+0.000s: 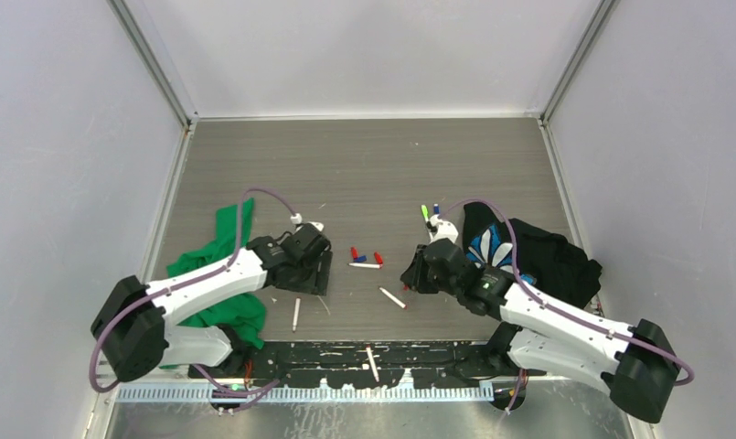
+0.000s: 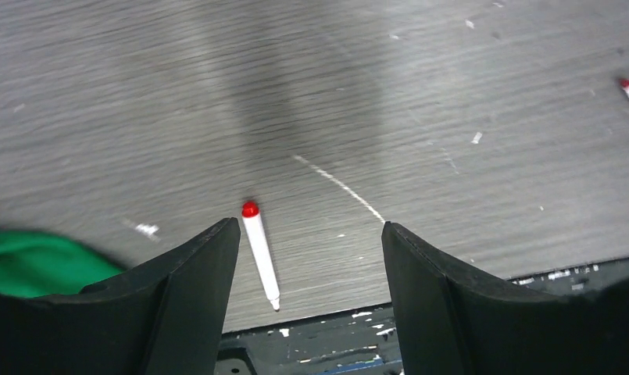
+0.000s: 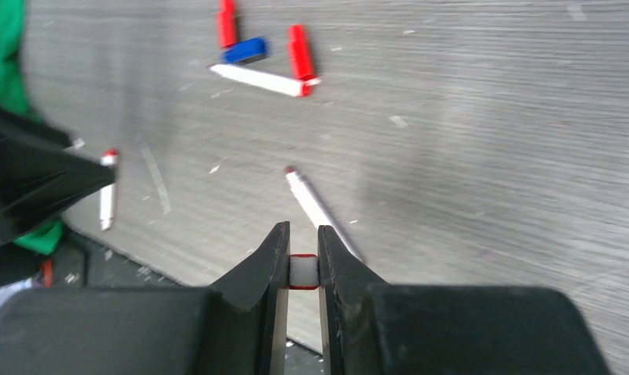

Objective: Insert the pens into the pen caps
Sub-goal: Place the pen cap at the center of the board.

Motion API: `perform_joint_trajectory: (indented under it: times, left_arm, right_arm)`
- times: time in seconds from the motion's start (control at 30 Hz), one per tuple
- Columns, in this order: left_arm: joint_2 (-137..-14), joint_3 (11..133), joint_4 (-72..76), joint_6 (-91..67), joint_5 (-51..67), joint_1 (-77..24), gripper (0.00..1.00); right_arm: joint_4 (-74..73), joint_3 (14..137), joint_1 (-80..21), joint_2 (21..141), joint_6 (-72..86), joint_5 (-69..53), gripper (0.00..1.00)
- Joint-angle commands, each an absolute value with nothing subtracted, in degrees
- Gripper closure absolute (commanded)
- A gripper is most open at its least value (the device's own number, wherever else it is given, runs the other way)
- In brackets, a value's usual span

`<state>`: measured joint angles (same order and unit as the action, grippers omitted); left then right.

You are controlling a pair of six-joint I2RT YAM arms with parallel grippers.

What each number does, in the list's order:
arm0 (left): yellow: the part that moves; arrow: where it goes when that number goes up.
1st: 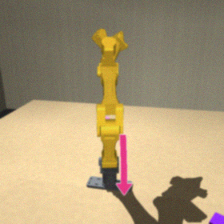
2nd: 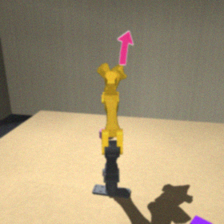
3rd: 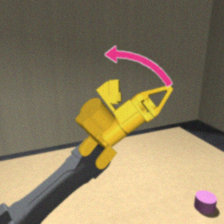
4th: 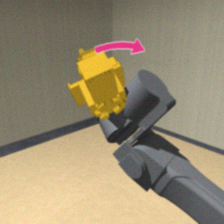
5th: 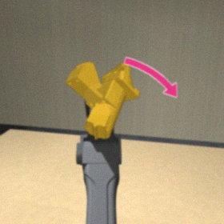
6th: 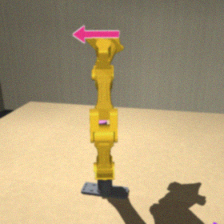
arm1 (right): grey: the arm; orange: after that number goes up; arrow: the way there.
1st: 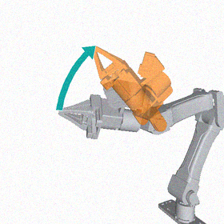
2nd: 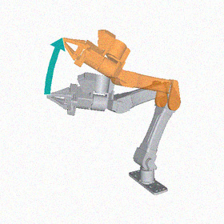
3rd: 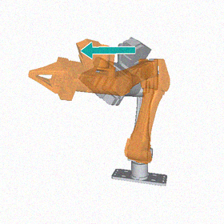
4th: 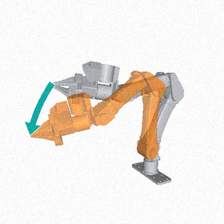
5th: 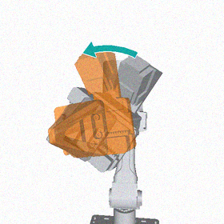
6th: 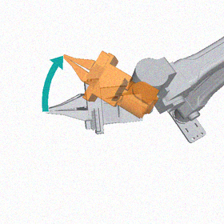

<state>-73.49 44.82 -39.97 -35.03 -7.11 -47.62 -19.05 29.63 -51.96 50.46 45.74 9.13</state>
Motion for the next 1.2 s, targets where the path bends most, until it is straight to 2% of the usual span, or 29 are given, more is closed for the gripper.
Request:
perform_joint_trajectory:
  times: [0.0, 0.2, 0.37, 0.47, 0.7, 1.0, 1.17]
  left_arm:
    - [-69.4, 44.6, -44.7, -43.6, -17.8, -47.7, 0.31]
    - [-74.8, 44.2, -54.7, -52.0, -23.7, -47.1, 0.37]
    - [-76.4, 41.6, -53.5, -56.6, -22.3, -46.1, 0.45]
    - [-75.6, 39.8, -52.5, -58.8, -24.3, -45.3, 0.45]
    - [-70.8, 34.4, -46.3, -58.3, -16.9, -39.5, 0.51]
    - [-67.7, 28.5, -41.2, -59.8, -9.9, -35.6, 0.57]
    - [-68.7, 28.9, -41.2, -57.8, -8.7, -35.2, 0.72]
  right_arm:
    - [-21.8, 32.7, -46.8, 54.0, 39.8, 10.3, 0.99]
    - [-22.6, 34.7, -45.0, 58.8, 37.5, 11.3, 0.99]
    - [-22.1, 34.7, -44.4, 59.4, 37.1, 11.7, 0.99]
    - [-22.4, 34.7, -44.0, 59.6, 36.8, 12.0, 0.99]
    - [-22.8, 34.9, -43.7, 60.5, 36.2, 12.0, 0.99]
    - [-24.7, 39.0, -43.4, 70.5, 33.8, 16.2, 0.97]
    - [-22.6, 40.6, -42.4, 77.4, 32.5, 16.6, 0.96]
